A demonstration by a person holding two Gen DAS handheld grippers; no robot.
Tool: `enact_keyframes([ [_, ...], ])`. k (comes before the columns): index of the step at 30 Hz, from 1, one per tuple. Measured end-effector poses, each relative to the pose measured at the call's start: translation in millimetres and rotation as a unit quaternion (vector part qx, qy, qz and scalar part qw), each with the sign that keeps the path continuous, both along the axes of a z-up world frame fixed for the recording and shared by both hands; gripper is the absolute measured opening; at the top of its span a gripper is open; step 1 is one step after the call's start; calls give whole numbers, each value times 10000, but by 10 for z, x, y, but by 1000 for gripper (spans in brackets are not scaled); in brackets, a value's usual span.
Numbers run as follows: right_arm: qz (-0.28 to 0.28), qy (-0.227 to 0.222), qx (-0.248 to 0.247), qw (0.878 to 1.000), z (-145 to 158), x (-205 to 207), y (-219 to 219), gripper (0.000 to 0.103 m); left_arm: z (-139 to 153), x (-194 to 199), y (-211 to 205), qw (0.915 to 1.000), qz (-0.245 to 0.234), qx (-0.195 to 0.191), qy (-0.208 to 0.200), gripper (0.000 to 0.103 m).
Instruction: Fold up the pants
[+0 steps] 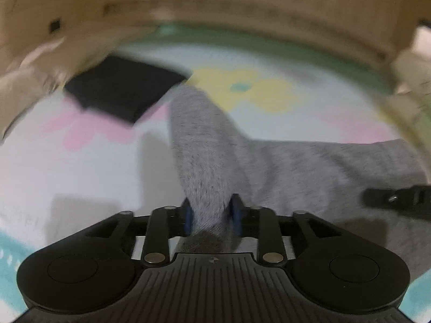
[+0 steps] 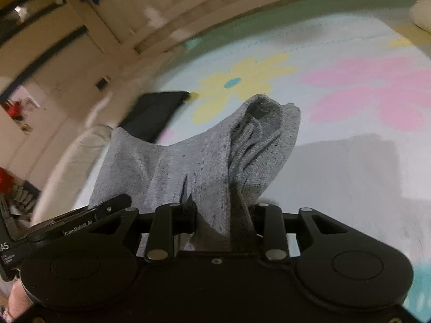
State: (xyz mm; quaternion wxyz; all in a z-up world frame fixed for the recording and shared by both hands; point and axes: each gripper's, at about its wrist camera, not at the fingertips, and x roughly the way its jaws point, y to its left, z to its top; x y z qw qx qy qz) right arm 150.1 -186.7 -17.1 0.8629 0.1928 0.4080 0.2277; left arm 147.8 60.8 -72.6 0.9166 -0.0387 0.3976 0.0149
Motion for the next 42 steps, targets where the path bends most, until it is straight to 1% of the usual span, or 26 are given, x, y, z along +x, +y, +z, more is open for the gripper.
enact_keyframes([
  [1, -91, 145, -176, 9997, -89, 115, 42, 51, -160, 76, 56, 9996, 175, 68, 216, 29],
  [2, -342, 315, -501, 9977, -216, 234, 78, 60, -274, 110, 89, 9989, 296, 145, 339, 33],
  [3, -554, 399, -830, 9942, -305, 305, 114, 67, -369, 107, 121, 9989, 317, 94, 327, 41],
  [4, -778, 512, -1313, 9870, -405, 377, 167, 72, -434, 61, 143, 9989, 428, 78, 146, 47],
  [5, -875, 640, -1752, 9785, -506, 443, 212, 94, -455, 30, 141, 9983, 553, 172, 32, 62],
  [6, -835, 606, -1885, 9766, -576, 460, 232, 101, -472, 13, 117, 9973, 646, 346, -32, 73],
  [8, -758, 331, -1807, 9801, -643, 400, 218, 102, -482, -1, 48, 9963, 550, 631, -189, 74],
  [10, -746, 225, -1728, 9819, -702, 347, 200, 102, -470, -5, -14, 9953, 431, 828, -256, 74],
  [12, -835, 218, -1543, 9843, -754, 291, 149, 102, -397, -51, -70, 9943, 429, 941, -239, 74],
  [13, -852, 246, -1488, 9849, -768, 252, 87, 102, -338, -39, -24, 9938, 458, 978, -256, 74],
  [15, -900, 270, -1461, 9848, -724, 230, 28, 102, -211, -71, -74, 9927, 508, 1026, -372, 74],
  [17, -1068, 174, -1653, 9803, -580, 194, 14, 102, -69, -97, -88, 9920, 535, 1018, -527, 74],
  [19, -1208, -18, -1917, 9740, -355, 95, 12, 102, 96, -173, -120, 9919, 501, 981, -627, 74],
  [23, -1300, -383, -2271, 9644, 53, -154, -40, 102, 407, -318, -221, 9882, 604, 1193, -750, 74],
  [25, -1373, -480, -2338, 9613, 228, -287, -48, 102, 583, -456, -234, 9885, 583, 1122, -831, 74],
  [28, -1443, -556, -2414, 9580, 447, -434, 42, 102, 797, -680, -216, 9903, 569, 949, -841, 74],
  [29, -1408, -558, -2475, 9570, 522, -545, 59, 102, 843, -755, -213, 9905, 549, 947, -828, 74],
  [30, -1344, -555, -2530, 9565, 576, -516, 120, 102, 881, -828, -216, 9905, 525, 977, -808, 74],
  [32, -1105, -597, -2643, 9562, 668, -688, 172, 102, 935, -986, -219, 9903, 417, 1032, -838, 74],
  [33, -1046, -624, -2678, 9557, 697, -771, 197, 102, 946, -1074, -223, 9902, 337, 1050, -860, 74],
  [34, -1027, -630, -2715, 9549, 693, -748, 286, 102, 947, -1164, -230, 9904, 293, 1064, -826, 74],
  [35, -1036, -630, -2766, 9533, 708, -837, 303, 102, 929, -1221, -233, 9912, 267, 1052, -760, 74],
  [37, -1092, -604, -2810, 9516, 711, -994, 321, 102, 894, -1369, -243, 9932, 196, 942, -655, 74],
  [40, -943, -461, -2621, 9593, 690, -1192, 308, 102, 773, -1547, -238, 9971, 160, 631, -385, 74],
  [42, -902, -306, -2466, 9644, 671, -1326, 287, 102, 698, -1654, -242, 9980, 196, 501, -327, 74],
])
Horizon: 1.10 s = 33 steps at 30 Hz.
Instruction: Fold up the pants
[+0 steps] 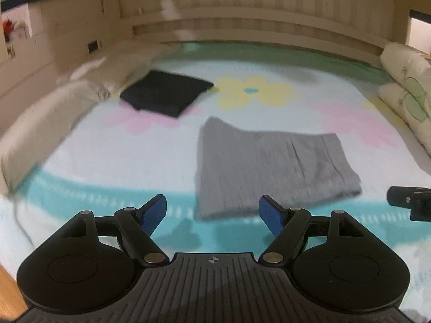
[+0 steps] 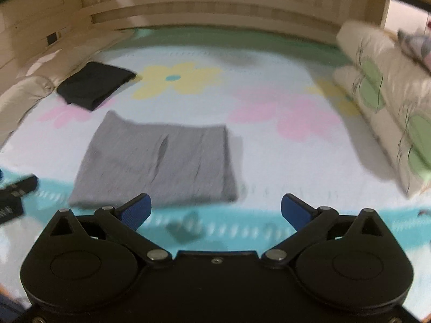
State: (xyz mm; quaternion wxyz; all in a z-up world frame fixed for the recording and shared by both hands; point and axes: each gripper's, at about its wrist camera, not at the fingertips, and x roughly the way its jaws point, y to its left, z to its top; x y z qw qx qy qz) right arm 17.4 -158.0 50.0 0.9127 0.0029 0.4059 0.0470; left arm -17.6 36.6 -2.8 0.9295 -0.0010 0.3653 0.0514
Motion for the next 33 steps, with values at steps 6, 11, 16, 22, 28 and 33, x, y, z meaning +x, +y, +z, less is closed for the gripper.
enact_keyframes([
  [6, -146, 148, 338, 9992, -131, -273, -40, 102, -172, -147, -67, 9999, -12, -70, 153, 74],
  [11, -142, 358, 320, 9987, -252, -298, -1, 102, -260, -145, -79, 9998, -2, -105, 196, 74],
  [16, -103, 323, 222, 9992, -280, -302, 59, 102, -284, -128, -84, 9997, -33, -161, 206, 74],
  [22, -122, 290, 192, 9993, -296, -294, 104, 102, -280, -101, -47, 9990, -8, -382, 237, 74],
  [28, -148, 145, 64, 9998, -280, -307, 129, 102, -272, -97, -11, 9986, 72, -454, 268, 74],
  [33, -91, 85, 8, 9999, -264, -320, 152, 102, -284, -86, -47, 9989, 39, -341, 325, 74],
])
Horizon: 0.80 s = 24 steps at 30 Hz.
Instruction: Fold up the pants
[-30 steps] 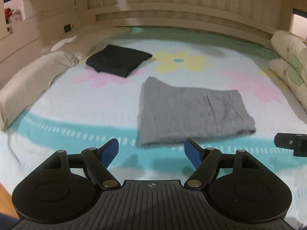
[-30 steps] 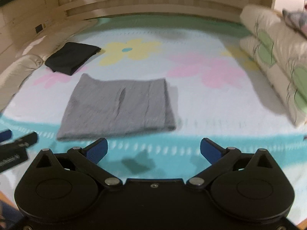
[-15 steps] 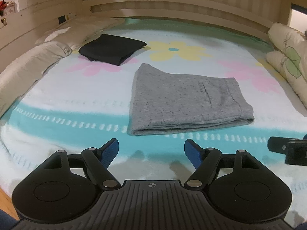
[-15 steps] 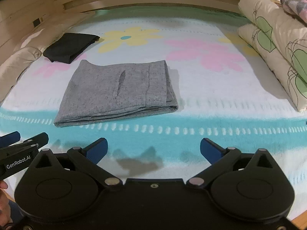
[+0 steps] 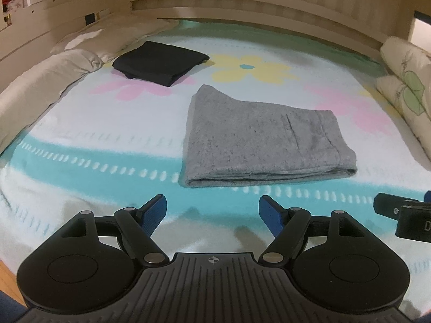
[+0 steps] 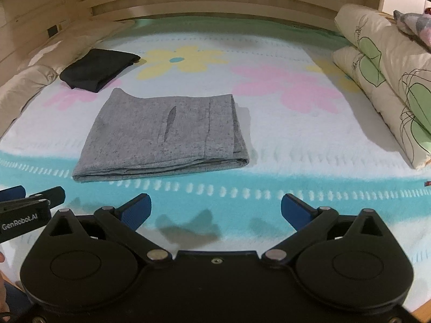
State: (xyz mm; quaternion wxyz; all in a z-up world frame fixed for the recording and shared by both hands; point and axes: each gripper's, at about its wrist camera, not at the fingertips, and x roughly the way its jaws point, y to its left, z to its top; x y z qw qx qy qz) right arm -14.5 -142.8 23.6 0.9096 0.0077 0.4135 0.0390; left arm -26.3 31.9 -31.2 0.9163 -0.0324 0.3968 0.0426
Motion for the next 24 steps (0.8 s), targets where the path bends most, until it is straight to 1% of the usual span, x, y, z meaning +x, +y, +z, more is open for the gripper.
enact_keyframes([
  [13, 28, 41, 54, 10000, -10, 0, -13, 102, -8, -7, -84, 9997, -101, 220, -3, 74],
  [24, -1, 101, 6, 9999, -41, 7, 5, 102, -8, -10, -78, 9997, -130, 199, 33, 74],
])
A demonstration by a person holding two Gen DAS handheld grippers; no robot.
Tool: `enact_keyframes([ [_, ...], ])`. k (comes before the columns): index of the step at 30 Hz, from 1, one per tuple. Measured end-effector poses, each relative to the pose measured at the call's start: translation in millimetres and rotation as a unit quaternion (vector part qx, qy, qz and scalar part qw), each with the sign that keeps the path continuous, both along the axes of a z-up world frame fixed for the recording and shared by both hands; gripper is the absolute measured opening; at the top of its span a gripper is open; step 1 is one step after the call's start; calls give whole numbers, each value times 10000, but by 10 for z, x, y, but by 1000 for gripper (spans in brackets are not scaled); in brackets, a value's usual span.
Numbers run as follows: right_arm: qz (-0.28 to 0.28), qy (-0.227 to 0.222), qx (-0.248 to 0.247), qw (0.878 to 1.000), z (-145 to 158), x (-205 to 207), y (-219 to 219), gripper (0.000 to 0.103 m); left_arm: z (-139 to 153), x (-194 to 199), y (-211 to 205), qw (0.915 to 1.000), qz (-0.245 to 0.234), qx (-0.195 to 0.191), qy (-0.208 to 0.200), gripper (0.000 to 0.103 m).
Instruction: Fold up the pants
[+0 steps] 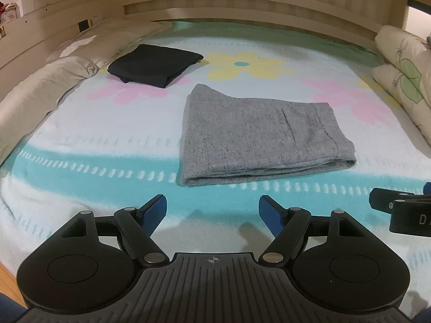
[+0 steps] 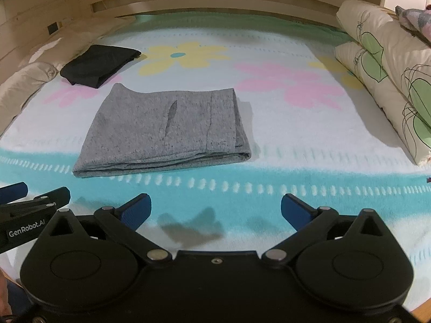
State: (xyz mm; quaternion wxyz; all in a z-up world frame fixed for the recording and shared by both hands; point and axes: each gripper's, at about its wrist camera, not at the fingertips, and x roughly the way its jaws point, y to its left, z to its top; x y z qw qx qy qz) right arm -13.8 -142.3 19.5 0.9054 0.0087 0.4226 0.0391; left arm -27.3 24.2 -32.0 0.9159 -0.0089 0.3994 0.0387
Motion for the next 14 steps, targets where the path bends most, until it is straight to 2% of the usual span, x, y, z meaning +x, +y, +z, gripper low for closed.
enact_keyframes([
  [14, -15, 116, -14, 9999, -30, 10, -5, 102, 5, -18, -7, 10000, -27, 35, -60, 74],
])
